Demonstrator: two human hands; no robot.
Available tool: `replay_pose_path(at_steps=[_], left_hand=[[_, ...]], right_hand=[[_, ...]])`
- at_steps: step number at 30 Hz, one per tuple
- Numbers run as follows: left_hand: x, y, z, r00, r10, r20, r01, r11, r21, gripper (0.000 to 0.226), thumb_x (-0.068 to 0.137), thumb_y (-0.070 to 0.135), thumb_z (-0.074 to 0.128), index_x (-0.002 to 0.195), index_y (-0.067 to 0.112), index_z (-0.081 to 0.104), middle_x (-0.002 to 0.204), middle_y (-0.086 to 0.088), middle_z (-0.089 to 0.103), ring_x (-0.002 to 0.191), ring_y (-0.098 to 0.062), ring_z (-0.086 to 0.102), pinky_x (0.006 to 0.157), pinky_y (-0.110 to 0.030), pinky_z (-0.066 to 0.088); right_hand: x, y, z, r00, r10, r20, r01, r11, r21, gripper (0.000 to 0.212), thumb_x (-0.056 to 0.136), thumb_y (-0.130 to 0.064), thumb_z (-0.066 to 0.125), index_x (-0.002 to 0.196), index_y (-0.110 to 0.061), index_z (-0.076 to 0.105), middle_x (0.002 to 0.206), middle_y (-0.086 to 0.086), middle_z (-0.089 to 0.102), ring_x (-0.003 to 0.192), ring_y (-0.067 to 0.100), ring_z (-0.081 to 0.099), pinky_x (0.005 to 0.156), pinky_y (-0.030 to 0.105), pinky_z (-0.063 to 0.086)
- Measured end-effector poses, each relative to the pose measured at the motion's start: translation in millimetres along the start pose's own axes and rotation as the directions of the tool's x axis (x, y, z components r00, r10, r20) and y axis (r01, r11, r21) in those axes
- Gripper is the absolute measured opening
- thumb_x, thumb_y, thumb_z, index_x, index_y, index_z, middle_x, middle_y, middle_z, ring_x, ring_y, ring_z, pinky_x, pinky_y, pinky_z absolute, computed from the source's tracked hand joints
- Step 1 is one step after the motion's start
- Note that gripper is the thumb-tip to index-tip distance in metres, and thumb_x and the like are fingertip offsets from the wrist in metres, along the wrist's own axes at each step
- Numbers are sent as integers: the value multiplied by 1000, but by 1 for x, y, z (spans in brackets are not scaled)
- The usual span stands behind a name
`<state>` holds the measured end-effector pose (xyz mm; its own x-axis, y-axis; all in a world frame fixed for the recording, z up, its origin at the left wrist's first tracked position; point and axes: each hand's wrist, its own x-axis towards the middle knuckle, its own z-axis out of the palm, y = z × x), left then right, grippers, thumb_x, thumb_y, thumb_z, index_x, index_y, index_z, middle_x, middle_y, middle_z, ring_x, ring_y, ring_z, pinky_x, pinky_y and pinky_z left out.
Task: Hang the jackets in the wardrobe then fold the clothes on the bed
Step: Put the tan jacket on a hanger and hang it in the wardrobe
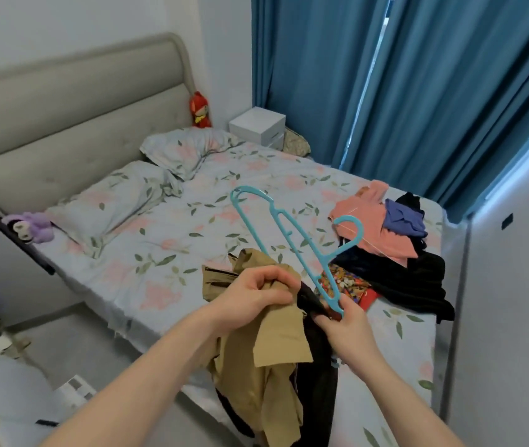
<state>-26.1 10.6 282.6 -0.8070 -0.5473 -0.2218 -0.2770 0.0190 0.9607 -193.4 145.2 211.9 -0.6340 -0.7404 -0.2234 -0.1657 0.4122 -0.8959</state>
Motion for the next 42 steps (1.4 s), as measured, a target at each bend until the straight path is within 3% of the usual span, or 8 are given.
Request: replay_pose_path(at_steps=[5, 11, 16, 27, 31, 36, 39, 42], left_hand=[[-27, -3, -71, 997, 66, -47, -42, 919, 391, 16, 90, 31, 77, 102, 35, 67, 102, 17, 67, 95, -3, 63, 84, -22, 50], [-47, -5, -112, 967, 81, -240, 69, 827, 558, 36, 85, 13, 65, 104, 33, 41, 92, 1, 57, 70, -15, 46, 67, -37, 45], [-58, -14, -127, 972, -83, -219, 200, 782, 591, 13, 90, 26, 54, 98, 27, 64, 100, -5, 67, 98, -28, 64, 85, -43, 51], [-49, 59, -82, 926, -96, -366, 62, 993, -105, 25, 102, 35, 58, 97, 23, 79, 93, 1, 80, 91, -20, 75, 77, -28, 55], [-41, 71, -80, 890, -173, -423, -10, 918, -396, 34, 102, 36, 56, 111, 12, 78, 107, -9, 77, 99, -28, 72, 92, -39, 58], [-30, 92, -64, 913, -147, -381, -174, 705, -688, 33, 104, 34, 51, 108, 9, 72, 101, -15, 71, 89, -26, 70, 92, -42, 57], [-24, 113, -48, 910, -72, -409, -264, 660, -703, 39, 108, 35, 45, 110, 7, 73, 100, -13, 74, 90, -25, 73, 93, -41, 59], [-21, 129, -39, 913, -2, -408, -306, 657, -688, 44, 111, 34, 38, 107, 7, 72, 98, -11, 77, 88, -21, 75, 82, -35, 62]], right_hand=[[9, -45, -6, 986, -82, -145, 96, 991, 89, 19, 86, -4, 73, 88, -22, 68, 88, -9, 72, 86, 12, 66, 75, 31, 49], [10, -86, -1, 978, -143, -151, 171, 967, 191, 16, 87, -7, 71, 99, -17, 71, 101, 2, 73, 97, 19, 67, 86, 38, 55], [10, -98, -6, 972, -188, -140, 208, 967, 147, 17, 87, -11, 71, 99, -24, 69, 102, -2, 73, 102, 20, 66, 93, 43, 54], [16, -93, -11, 981, -152, -119, 151, 988, -21, 20, 83, -20, 78, 96, -20, 63, 100, -10, 74, 96, 24, 69, 90, 50, 56], [-24, -102, -19, 987, -162, 1, 160, 975, 152, 31, 87, -18, 81, 107, -14, 58, 98, -4, 76, 85, 4, 70, 77, 29, 50], [-64, -116, -27, 939, -198, 282, 127, 960, 250, 75, 68, -23, 96, 124, -21, 45, 119, -15, 72, 72, 25, 49, 83, 44, 61], [-71, -130, -21, 933, -230, 277, 203, 971, 122, 90, 55, -37, 100, 123, -31, 42, 116, -16, 61, 79, 11, 59, 74, 27, 59], [-60, -141, -9, 955, -233, 182, 217, 971, 104, 71, 71, -29, 94, 121, -27, 43, 110, -11, 68, 96, 8, 70, 74, 24, 57]])
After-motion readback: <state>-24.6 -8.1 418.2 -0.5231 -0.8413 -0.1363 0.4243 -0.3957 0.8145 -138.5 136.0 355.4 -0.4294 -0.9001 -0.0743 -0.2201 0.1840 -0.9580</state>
